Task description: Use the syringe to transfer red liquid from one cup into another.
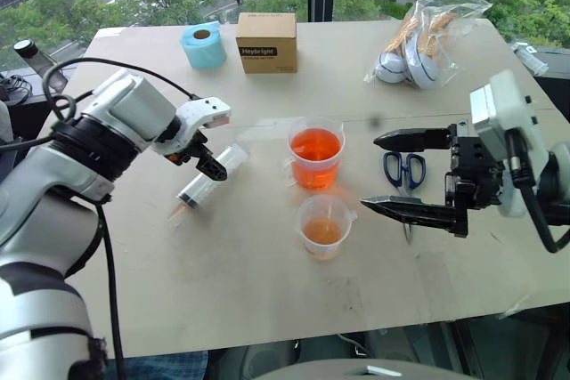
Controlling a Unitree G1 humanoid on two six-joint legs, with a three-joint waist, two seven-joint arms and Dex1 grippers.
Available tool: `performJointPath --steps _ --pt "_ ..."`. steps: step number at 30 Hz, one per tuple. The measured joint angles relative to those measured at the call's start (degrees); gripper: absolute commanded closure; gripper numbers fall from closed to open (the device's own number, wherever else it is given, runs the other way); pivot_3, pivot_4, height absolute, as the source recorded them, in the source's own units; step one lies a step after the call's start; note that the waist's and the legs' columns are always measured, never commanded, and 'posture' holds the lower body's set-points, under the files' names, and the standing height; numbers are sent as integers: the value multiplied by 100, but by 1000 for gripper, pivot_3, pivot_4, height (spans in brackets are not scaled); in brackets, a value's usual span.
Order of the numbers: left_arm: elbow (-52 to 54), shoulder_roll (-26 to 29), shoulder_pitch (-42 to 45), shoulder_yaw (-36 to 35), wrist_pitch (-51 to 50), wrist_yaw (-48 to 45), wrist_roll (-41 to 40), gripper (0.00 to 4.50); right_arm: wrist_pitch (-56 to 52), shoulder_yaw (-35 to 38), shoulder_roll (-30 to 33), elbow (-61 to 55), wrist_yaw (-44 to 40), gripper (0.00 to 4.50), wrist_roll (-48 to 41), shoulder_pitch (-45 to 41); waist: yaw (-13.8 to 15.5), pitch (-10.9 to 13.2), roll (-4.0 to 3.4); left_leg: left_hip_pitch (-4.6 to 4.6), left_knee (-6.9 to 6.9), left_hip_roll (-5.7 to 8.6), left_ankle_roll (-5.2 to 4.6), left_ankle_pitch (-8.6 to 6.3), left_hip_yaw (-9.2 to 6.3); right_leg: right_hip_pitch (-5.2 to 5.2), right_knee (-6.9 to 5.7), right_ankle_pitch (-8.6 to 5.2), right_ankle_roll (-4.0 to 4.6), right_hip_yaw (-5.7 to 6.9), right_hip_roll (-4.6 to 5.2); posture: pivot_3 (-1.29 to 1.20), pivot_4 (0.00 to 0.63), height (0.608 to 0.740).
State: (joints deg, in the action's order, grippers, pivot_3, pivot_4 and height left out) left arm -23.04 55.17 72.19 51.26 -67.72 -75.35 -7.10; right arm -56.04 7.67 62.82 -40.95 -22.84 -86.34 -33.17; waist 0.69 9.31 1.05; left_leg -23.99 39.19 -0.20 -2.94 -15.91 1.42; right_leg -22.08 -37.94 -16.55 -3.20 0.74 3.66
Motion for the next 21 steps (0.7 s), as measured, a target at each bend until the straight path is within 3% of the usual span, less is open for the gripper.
performJointPath --steps 20,21 --pt "-359 -619 1 100 181 -456 990 46 -1 -183 -32 102 -154 0 332 -40 -7 0 0 -18 7 -2 0 0 -5 -12 -2 1 -1 3 7 0 150 740" --pt "-361 -642 -3 100 186 -452 1024 282 -1 -208 -35 103 -154 0 341 -43 -6 0 0 -18 7 -2 0 0 -6 -12 -2 1 -1 3 10 0 150 740"
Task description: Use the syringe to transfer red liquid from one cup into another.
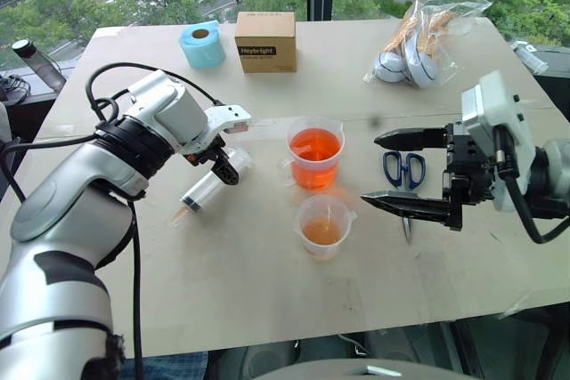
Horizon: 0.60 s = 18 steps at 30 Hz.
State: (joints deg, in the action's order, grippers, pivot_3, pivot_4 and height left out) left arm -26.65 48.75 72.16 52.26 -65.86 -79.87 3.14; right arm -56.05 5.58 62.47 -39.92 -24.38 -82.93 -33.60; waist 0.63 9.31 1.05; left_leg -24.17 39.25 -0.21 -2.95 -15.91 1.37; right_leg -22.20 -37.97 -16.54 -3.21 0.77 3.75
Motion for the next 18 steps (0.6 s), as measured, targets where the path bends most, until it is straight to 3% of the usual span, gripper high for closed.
performJointPath --steps 2,7,18 --pt "-3 -46 -11 0 22 -10 34 820 0 -12 -27 5 0 0 28 -6 2 0 0 -2 2 0 0 0 -1 0 0 0 0 1 8 0 150 740" --pt "-49 -96 -13 -22 18 -47 107 2919 1 -13 -49 44 -6 0 102 -59 2 0 0 -2 4 0 0 0 -1 0 -1 0 0 3 7 0 150 740" --pt "-332 -191 -11 -218 12 -36 171 2919 0 -13 -90 99 -21 0 140 -97 3 -1 0 -2 7 0 0 0 -3 0 -4 0 0 4 5 0 150 740"
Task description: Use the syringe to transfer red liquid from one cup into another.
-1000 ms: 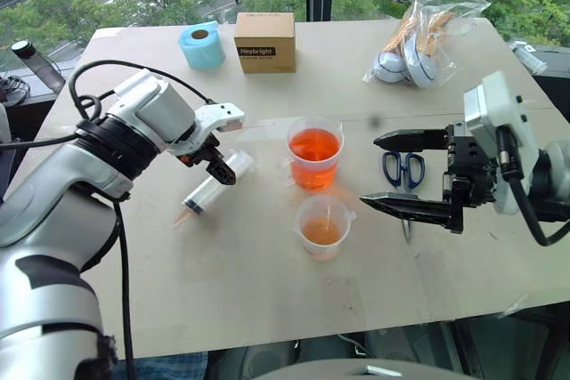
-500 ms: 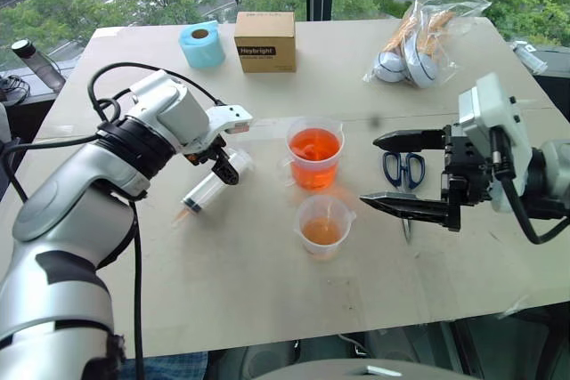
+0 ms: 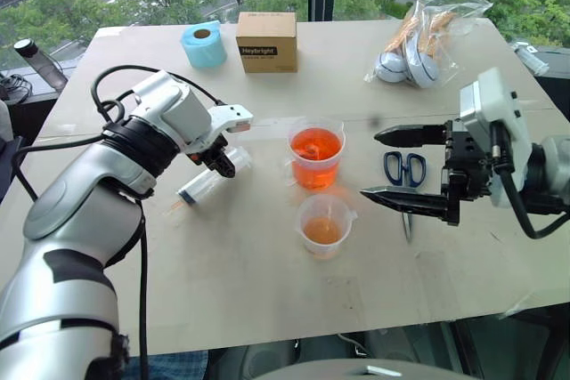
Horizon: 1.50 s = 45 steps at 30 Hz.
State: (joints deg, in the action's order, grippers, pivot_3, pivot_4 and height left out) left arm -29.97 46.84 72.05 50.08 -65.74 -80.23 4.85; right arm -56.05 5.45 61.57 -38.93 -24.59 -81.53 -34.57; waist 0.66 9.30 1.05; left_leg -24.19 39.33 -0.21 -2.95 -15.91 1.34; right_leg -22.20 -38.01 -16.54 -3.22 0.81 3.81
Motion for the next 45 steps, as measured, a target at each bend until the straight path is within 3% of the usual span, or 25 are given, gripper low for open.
performJointPath --steps 7,14,18,22,26,32,37,45 --pt "-437 26 331 -893 235 163 -111 2919 -3 59 -2 209 14 0 -238 -24 4 -1 4 -54 19 0 0 1 -8 -45 -8 1 -1 11 -3 0 150 740" --pt "-619 248 863 -2855 1343 322 -732 2919 12 355 19 901 -221 0 -194 -302 -16 -1 2 -59 16 0 1 1 -4 -52 -4 1 -3 19 -1 0 150 740" --pt "-556 -192 863 -4021 1376 583 -1439 2919 381 413 -419 1424 -488 0 292 -714 -5 -1 3 -60 31 1 1 1 -5 -50 -10 2 -4 18 -8 0 150 740" --pt "604 -911 373 -5408 1598 1128 -2419 2919 630 535 -902 2006 -430 0 515 -1132 -18 -3 2 -60 31 1 1 1 -5 -51 -48 3 -5 13 21 0 150 740" --pt "1612 -1690 -195 -6160 1399 1812 -3298 2919 696 631 -1266 2247 -143 0 605 -1434 -60 -3 2 -58 35 1 3 3 -8 -52 -60 3 -5 18 21 0 150 740" --pt "2694 -2038 -1039 -6278 1535 2182 -3841 2919 682 654 -1491 2451 32 0 798 -1745 -168 -5 -3 -47 38 2 4 3 0 -52 -78 3 -4 7 18 0 150 740" --pt "3363 -1749 -2092 -5627 2106 1769 -3791 2919 643 611 -1774 2461 122 0 931 -1967 -171 -10 -10 -38 32 2 5 4 5 -52 -79 3 -4 0 14 0 150 740" --pt "3391 -1487 -2447 -5212 3163 1622 -3365 2919 525 288 -2008 2368 -53 0 1286 -1998 -129 -10 -10 -42 35 5 4 3 3 -51 -79 3 -4 1 -3 0 150 740"
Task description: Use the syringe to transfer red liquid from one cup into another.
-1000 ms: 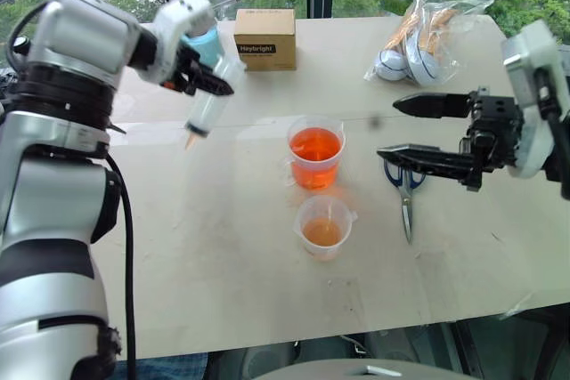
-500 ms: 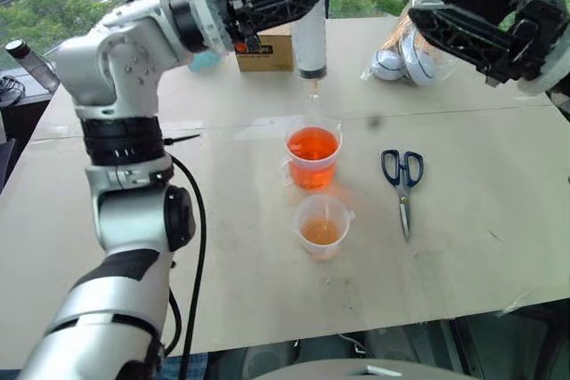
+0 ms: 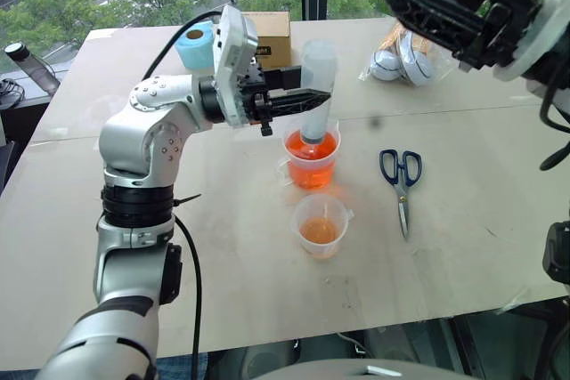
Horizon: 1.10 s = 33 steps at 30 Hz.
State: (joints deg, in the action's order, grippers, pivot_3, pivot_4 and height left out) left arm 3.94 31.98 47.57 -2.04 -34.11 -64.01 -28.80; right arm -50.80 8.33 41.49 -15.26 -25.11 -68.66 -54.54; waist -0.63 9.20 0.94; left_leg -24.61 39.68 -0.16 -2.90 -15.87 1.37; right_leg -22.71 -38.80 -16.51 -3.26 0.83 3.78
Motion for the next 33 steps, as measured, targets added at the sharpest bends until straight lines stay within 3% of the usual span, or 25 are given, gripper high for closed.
performJointPath --steps 8,13,16,20,21,33 --pt "-23 -80 -139 217 482 73 118 2919 -506 -985 -480 -157 115 0 750 -213 -28 -1 -2 1 0 -1 0 0 0 -1 -2 0 0 0 -6 0 150 740" --pt "-26 -91 -233 264 496 181 183 2919 -686 -1100 -796 -52 163 0 1006 -428 -15 -1 -1 0 0 -1 0 0 -3 -1 -1 0 0 5 -7 0 150 740" --pt "-26 -82 -237 264 497 188 182 2972 -822 -1187 -865 30 134 883 1171 -439 -15 -1 -1 0 0 1 0 0 -2 -1 -2 0 0 10 -7 0 150 740" --pt "-53 -83 -236 262 497 231 181 2972 -1094 -1192 -903 81 61 2924 1230 -515 -26 -1 -2 1 -1 1 1 0 -2 -2 -2 0 0 14 -8 0 150 740" --pt "-61 -85 -236 263 499 232 179 2972 -1175 -1187 -903 82 47 3130 1221 -556 -29 -1 -2 1 -1 1 1 0 -3 -2 -2 0 0 15 -9 0 150 740" --pt "-152 -73 -303 269 703 186 205 2972 -1386 -1049 -1165 259 62 3127 1363 -625 -34 -1 -2 2 -1 1 1 0 -2 -2 -2 0 0 15 -9 0 150 740"
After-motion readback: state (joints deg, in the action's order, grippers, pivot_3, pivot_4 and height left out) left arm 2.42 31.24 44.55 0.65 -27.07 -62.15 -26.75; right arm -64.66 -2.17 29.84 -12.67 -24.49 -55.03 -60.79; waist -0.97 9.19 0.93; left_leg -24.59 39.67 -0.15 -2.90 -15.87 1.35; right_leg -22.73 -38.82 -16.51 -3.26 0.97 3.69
